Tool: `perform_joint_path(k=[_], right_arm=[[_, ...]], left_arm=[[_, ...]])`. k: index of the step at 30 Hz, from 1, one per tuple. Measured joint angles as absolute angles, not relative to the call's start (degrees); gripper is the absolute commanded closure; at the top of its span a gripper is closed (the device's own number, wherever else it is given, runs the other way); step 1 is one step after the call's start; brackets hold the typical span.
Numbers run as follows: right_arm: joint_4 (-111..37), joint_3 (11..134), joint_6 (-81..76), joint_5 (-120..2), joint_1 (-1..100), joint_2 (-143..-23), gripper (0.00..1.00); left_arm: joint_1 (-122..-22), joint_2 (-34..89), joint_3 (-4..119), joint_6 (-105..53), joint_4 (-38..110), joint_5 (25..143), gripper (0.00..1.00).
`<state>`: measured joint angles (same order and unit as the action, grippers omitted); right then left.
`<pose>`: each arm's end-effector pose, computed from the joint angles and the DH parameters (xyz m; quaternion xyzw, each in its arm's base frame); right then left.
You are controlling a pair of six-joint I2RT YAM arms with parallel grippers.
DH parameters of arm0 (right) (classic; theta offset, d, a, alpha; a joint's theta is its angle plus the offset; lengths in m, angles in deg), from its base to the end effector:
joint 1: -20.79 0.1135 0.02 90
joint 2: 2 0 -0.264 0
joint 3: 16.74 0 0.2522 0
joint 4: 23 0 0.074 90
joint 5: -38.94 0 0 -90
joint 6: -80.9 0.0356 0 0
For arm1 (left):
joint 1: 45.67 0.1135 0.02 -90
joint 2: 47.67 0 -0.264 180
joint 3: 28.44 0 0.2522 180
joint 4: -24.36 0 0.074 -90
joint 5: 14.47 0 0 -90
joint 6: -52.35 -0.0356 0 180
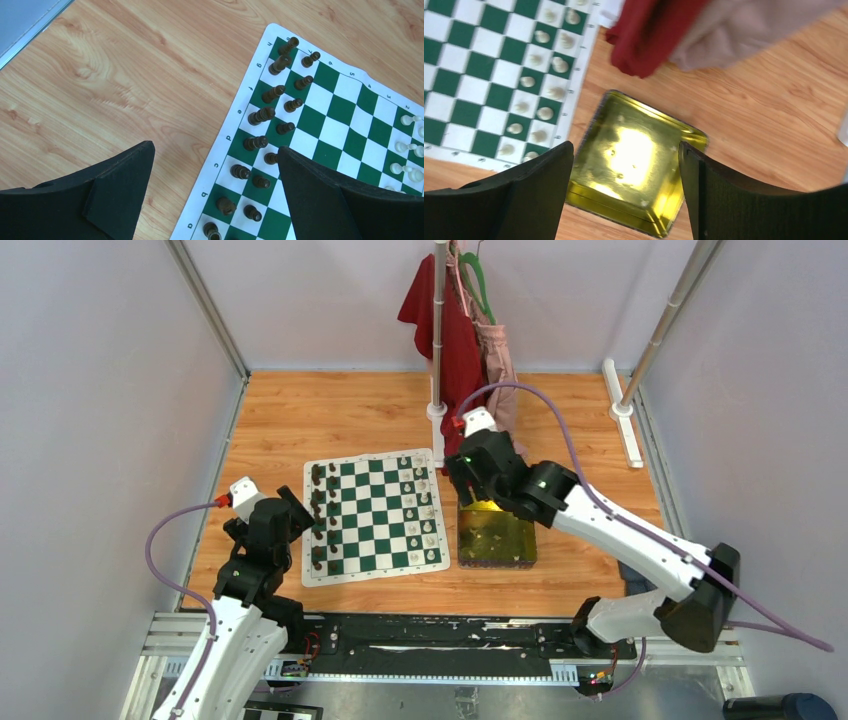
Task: Set up the chess pieces on the board
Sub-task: Reset both arms
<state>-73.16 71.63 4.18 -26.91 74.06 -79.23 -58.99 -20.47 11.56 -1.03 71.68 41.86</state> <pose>0.1862 0.2252 0.3527 -0.2172 0.8603 0.0730 0.4554 0.1179 -0.0076 0.2313 -0.3031 0.8025 0.0443 0.5121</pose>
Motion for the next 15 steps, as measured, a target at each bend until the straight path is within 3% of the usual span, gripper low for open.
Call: perform_joint_path(k=[6,15], right_arm=[[-70.58,61.14,3.94,-17.52,70.17,-67.53,0.01],[-69.93,52.33,4.83,-4.31,66.55,-60.43,0.0]], left_arm=[[-59.01,-20.73,11.56,-1.03,71.75,41.88,0.0],[-59.01,-20.68,11.56,-1.03,71.93,41.9,0.0]])
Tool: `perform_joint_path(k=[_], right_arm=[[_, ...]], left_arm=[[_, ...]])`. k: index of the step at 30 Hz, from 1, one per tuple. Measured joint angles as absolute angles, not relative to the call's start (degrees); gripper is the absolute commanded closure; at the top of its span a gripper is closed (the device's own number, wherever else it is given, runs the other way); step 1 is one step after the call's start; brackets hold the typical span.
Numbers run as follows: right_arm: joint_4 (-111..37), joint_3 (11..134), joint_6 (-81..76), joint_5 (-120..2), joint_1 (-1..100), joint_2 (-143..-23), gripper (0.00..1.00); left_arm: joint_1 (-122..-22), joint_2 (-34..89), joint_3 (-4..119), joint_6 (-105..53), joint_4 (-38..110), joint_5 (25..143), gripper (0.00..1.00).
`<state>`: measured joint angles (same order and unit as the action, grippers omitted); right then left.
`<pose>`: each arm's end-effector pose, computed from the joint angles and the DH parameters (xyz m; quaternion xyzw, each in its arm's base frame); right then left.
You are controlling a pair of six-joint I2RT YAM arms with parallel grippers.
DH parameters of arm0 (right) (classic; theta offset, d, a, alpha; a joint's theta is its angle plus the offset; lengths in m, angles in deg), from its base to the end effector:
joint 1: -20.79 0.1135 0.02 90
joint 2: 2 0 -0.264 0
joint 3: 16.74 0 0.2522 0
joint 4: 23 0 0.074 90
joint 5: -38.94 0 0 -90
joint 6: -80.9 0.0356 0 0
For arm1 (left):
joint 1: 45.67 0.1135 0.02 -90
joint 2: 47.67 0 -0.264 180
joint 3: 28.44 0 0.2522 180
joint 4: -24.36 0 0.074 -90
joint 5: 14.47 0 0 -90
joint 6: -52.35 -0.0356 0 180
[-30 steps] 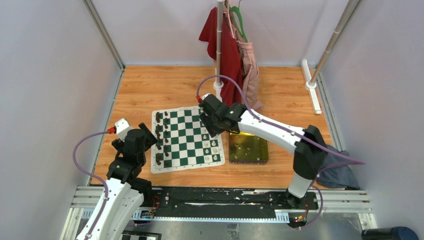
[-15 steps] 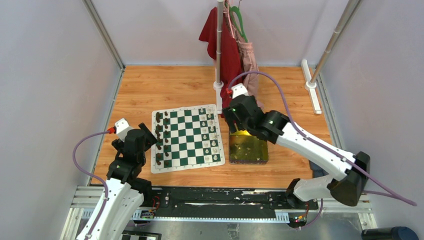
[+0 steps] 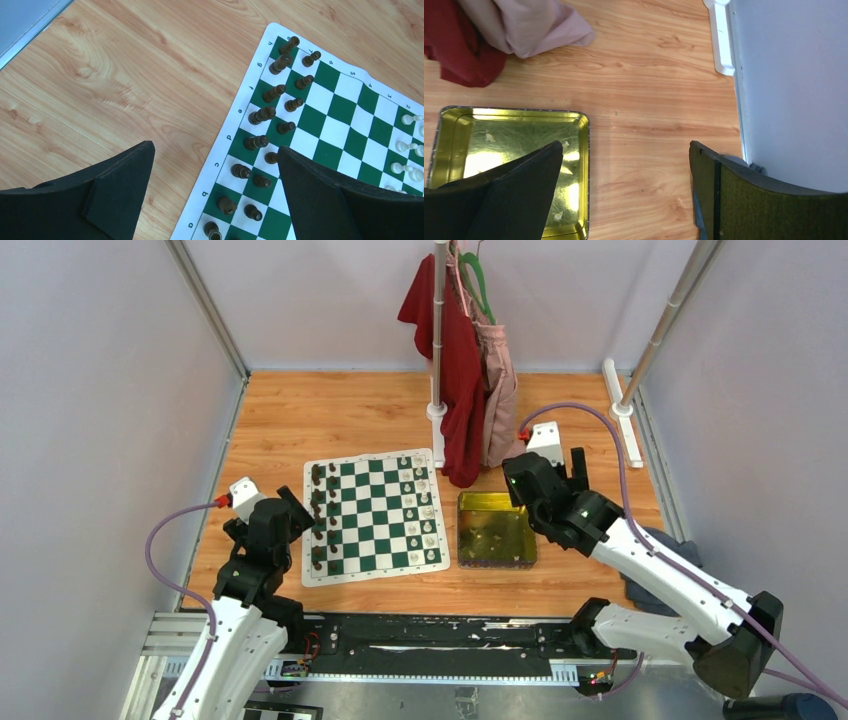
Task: Set up the chess pieces on the board
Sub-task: Reset both arms
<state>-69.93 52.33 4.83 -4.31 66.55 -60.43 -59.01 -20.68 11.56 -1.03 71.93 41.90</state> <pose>0.1644 0.1316 0.3268 -0.0522 0.8367 -0.1007 0.5358 0.1173 -0.0075 0.2313 -0.3028 0.8028 0.0441 0.5118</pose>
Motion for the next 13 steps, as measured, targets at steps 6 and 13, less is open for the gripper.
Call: perform_joint_path(k=[6,13], right_arm=[[-74.96,52.33,9.82,-0.05,65.72,-61.06,0.0],[-78.43,51.19,12.81,1.46,64.78,-60.1,0.03]], left_arm=[[-59.01,-20.55,11.56,-1.07,71.95,42.03,0.0],[-59.01,-20.29,11.56,-1.09,71.95,42.32,0.0]])
